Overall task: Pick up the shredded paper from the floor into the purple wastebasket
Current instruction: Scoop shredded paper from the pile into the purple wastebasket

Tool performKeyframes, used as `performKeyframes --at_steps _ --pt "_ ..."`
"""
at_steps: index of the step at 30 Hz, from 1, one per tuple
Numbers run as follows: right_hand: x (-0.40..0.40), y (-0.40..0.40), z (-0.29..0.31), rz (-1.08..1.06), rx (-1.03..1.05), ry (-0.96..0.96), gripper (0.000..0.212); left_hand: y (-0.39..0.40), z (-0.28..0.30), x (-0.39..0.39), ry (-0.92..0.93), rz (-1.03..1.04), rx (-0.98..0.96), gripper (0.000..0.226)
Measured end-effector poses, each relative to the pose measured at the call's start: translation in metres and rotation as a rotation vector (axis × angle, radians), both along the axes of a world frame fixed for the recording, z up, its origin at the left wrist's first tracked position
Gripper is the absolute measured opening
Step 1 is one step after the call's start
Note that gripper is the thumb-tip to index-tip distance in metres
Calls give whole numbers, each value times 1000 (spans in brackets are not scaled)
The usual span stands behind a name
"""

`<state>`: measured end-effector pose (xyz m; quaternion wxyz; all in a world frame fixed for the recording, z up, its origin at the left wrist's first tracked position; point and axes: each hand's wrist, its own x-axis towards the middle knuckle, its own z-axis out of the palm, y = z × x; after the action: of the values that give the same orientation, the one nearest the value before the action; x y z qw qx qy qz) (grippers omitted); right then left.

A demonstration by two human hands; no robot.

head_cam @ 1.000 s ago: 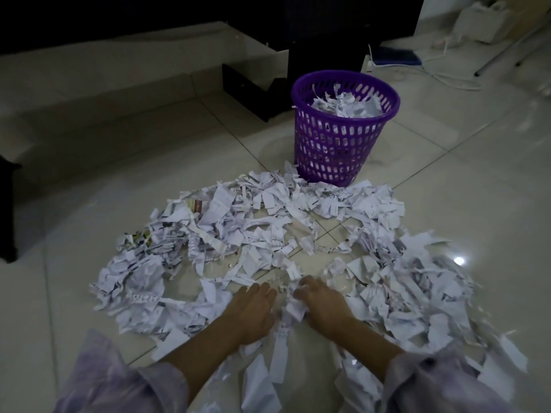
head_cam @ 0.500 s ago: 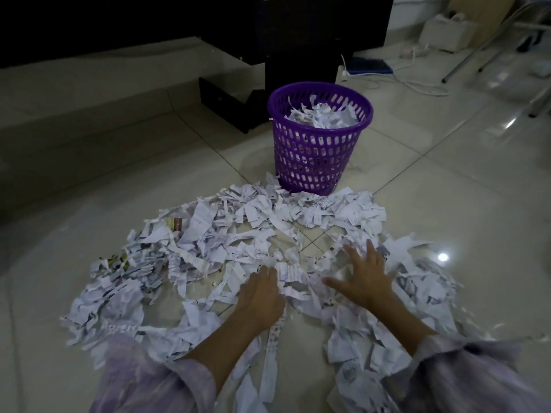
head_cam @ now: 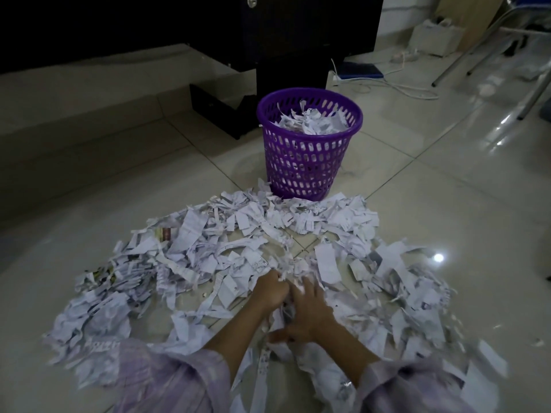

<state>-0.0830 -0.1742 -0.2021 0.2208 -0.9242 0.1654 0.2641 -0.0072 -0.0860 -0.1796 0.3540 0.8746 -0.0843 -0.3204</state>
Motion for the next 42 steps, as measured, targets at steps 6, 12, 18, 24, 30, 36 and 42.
performKeyframes --at_steps 6,12,18,24,30,36,42 --pt "-3 12 -4 110 -178 -93 82 30 -5 7 -159 -93 129 48" --pt "14 3 -12 144 -146 -235 40 53 -1 8 -217 -166 147 43" --pt "27 -14 -11 35 -78 -397 26 57 7 3 -180 -166 107 48" --pt "42 -36 20 -300 204 -489 16 56 12 2 9 -98 -115 82" --pt "57 -17 43 -644 835 -450 14 37 24 1 349 155 -411 78" --pt "55 -6 46 -701 1050 -408 37 21 24 8 570 386 -691 50" --pt "55 -4 47 -531 1019 -448 17 19 31 13 594 453 -765 38"
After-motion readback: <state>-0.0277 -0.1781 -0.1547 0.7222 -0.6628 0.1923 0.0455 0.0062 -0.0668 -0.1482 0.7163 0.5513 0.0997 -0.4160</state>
